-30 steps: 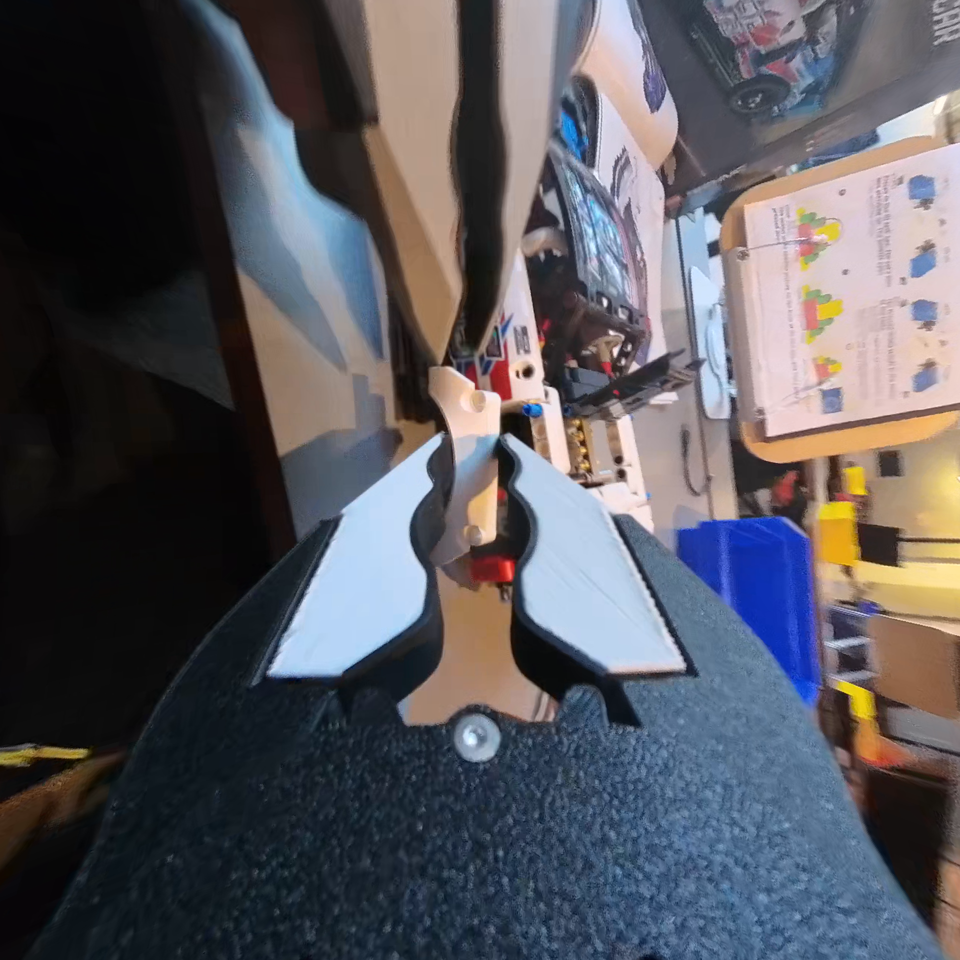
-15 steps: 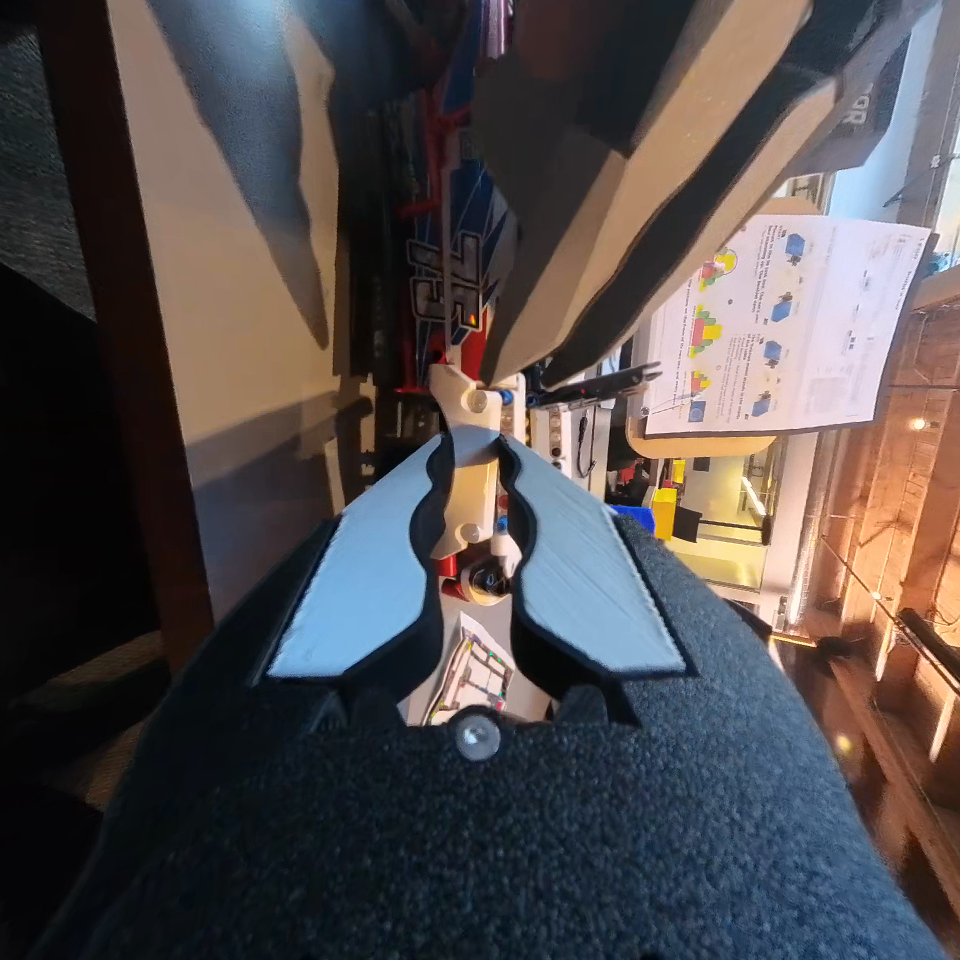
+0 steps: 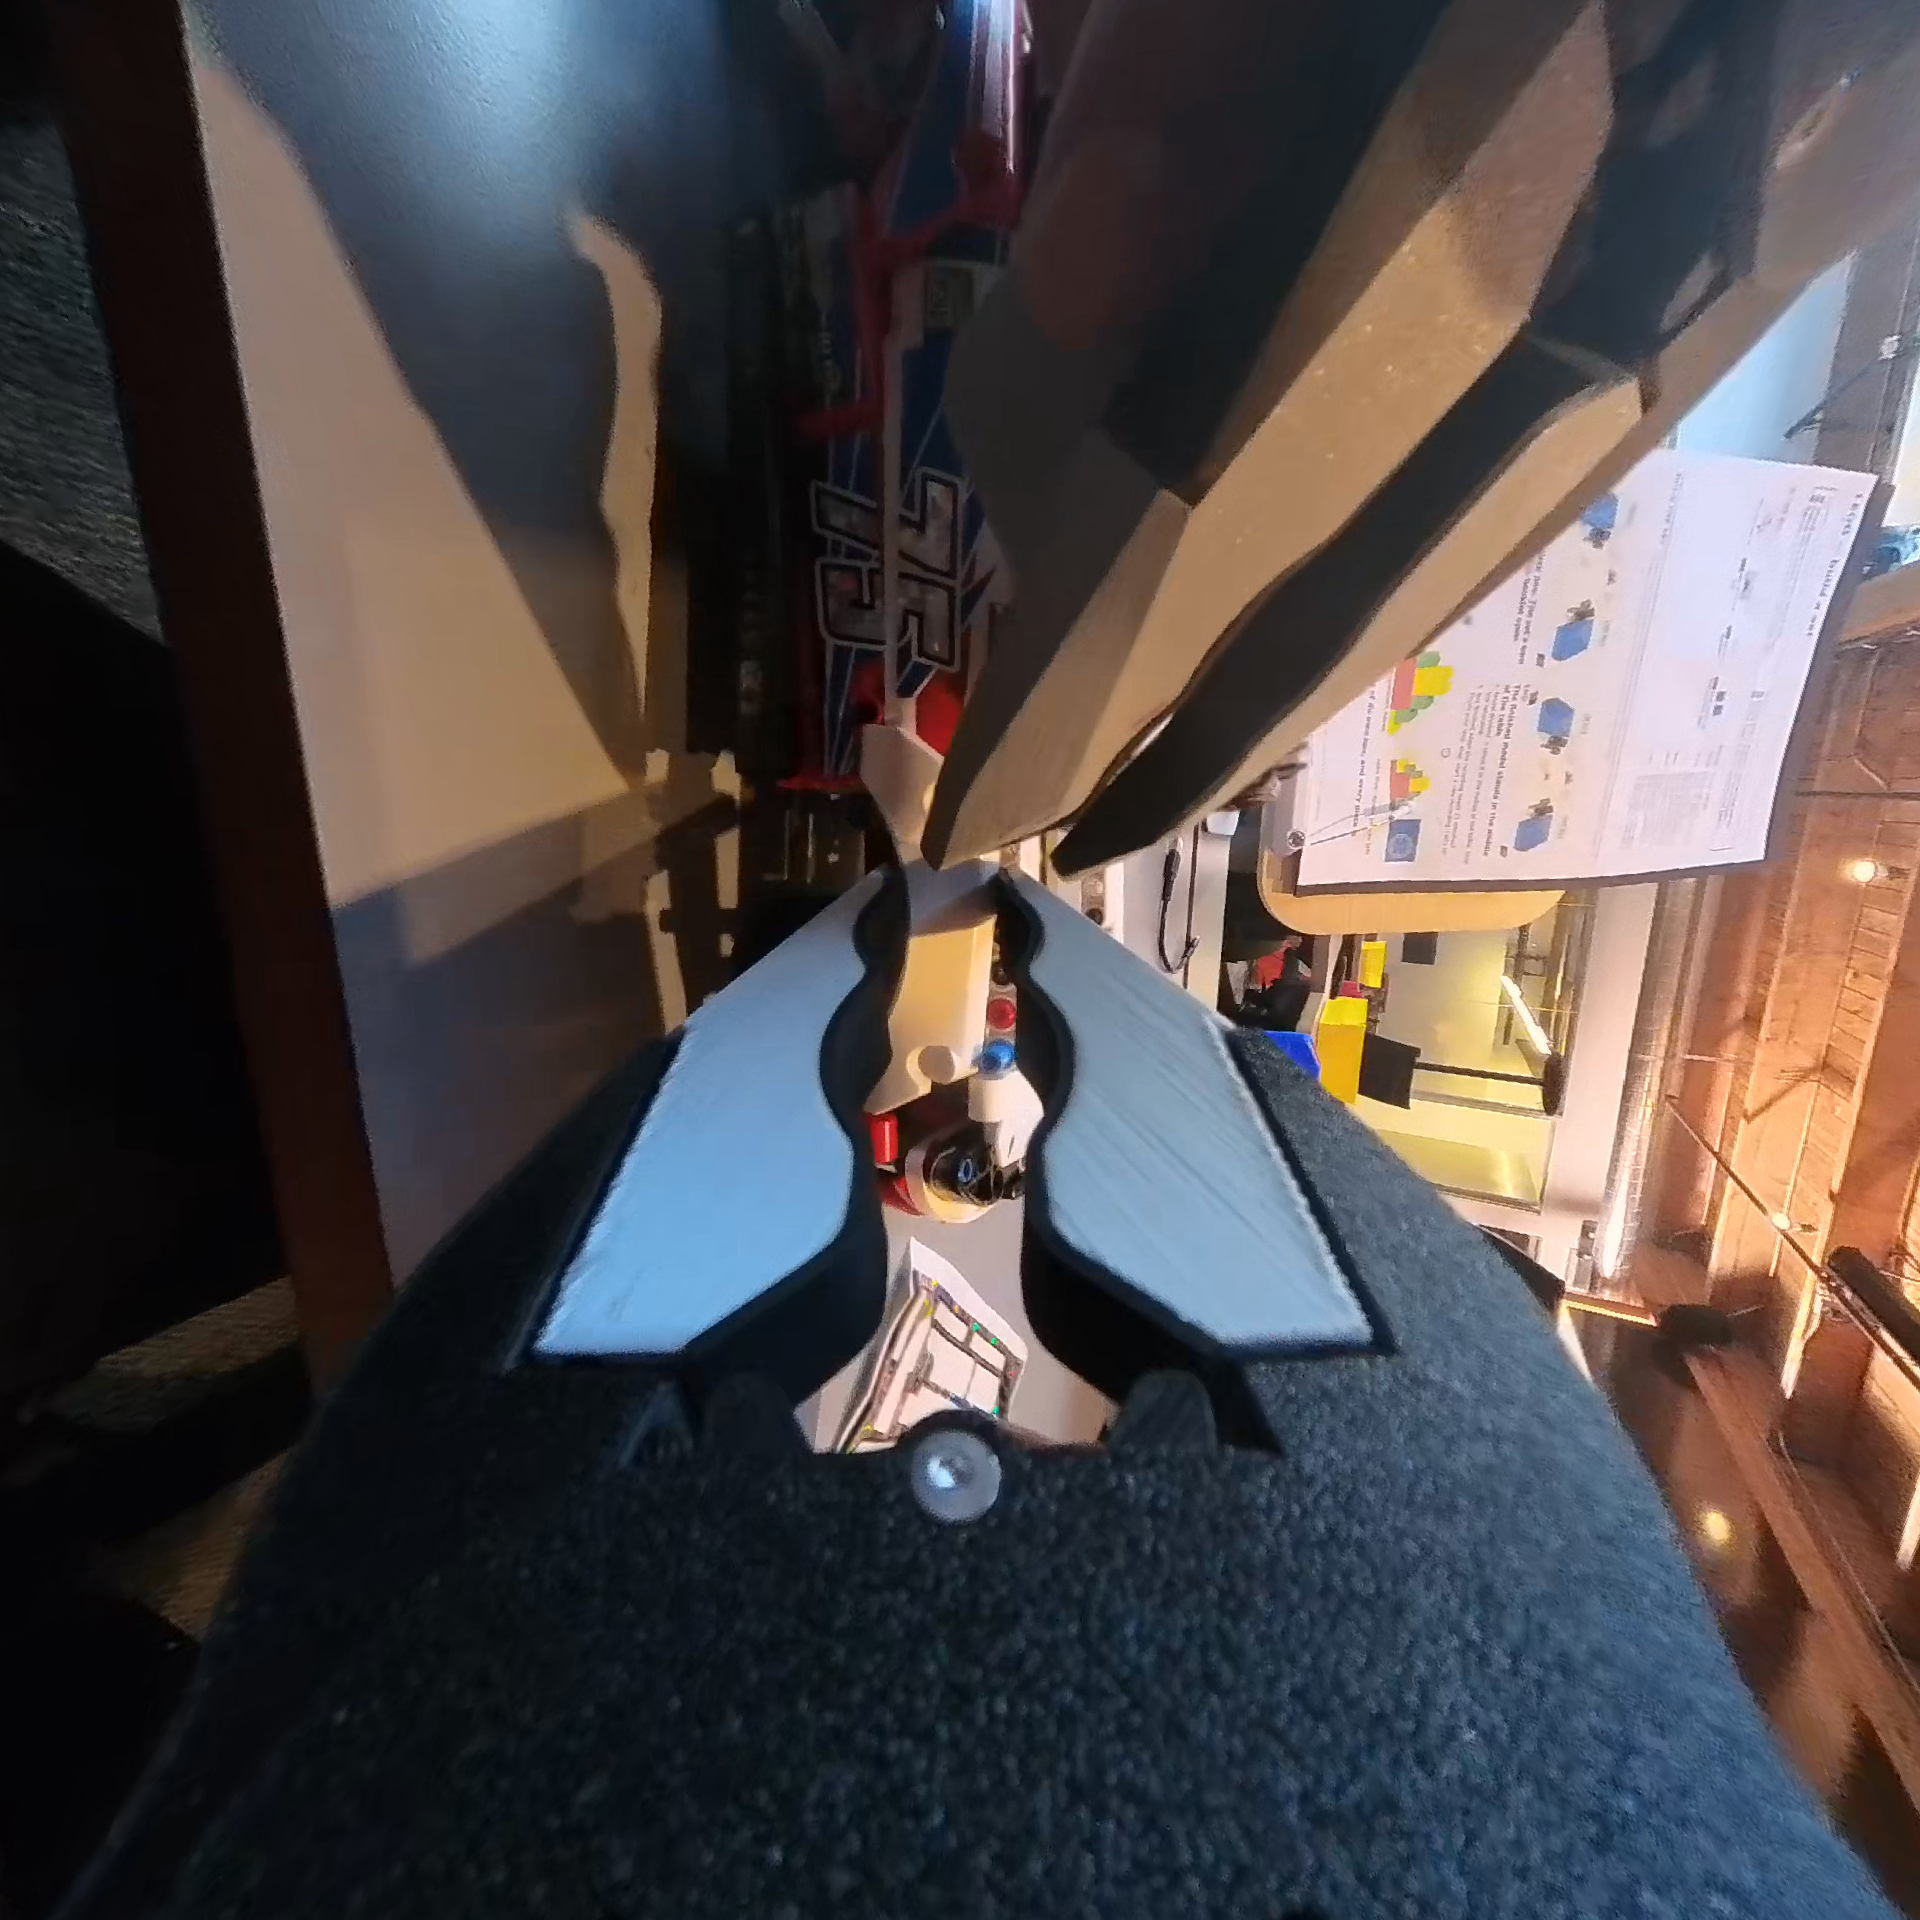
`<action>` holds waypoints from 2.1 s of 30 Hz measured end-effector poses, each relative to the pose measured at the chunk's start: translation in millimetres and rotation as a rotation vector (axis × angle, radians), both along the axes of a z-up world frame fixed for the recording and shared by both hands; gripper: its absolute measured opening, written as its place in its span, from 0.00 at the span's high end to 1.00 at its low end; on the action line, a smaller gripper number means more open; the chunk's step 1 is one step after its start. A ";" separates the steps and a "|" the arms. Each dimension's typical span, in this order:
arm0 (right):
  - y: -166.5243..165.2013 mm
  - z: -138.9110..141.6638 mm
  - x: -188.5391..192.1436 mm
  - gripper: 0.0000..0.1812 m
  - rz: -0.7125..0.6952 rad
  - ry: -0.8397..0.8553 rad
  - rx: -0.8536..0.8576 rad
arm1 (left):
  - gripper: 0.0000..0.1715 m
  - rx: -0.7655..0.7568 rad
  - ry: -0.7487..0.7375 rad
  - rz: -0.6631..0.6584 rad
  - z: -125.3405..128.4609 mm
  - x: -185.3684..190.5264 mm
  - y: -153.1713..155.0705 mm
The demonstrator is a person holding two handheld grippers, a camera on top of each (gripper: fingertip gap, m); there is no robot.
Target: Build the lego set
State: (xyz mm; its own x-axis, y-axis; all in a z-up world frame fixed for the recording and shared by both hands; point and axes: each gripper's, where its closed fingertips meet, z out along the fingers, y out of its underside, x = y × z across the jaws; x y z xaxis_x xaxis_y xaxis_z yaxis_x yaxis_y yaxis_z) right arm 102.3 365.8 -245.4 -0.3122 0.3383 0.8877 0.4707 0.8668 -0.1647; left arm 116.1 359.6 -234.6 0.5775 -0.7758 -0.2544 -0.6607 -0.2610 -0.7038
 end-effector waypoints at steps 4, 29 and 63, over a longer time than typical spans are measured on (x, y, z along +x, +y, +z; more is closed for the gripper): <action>-0.1 -2.4 0.2 0.90 -0.005 -0.010 -0.063 | 0.85 0.005 -0.016 -0.016 5.1 3.6 0.4; -2.9 -0.8 4.2 0.90 0.014 -0.091 -0.139 | 0.73 -0.096 0.005 -0.034 1.3 5.0 6.3; -7.7 1.7 8.0 0.98 -0.027 0.141 -0.251 | 0.85 0.377 0.221 0.289 -17.4 -17.6 -27.6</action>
State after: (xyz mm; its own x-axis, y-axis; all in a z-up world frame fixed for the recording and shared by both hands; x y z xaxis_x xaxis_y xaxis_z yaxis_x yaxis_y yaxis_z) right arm 110.4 358.0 -243.7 -0.1796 0.5595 0.8091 0.4501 0.7781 -0.4382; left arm 98.5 332.0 -252.0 0.6554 -0.4242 -0.6249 -0.7424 -0.2100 -0.6362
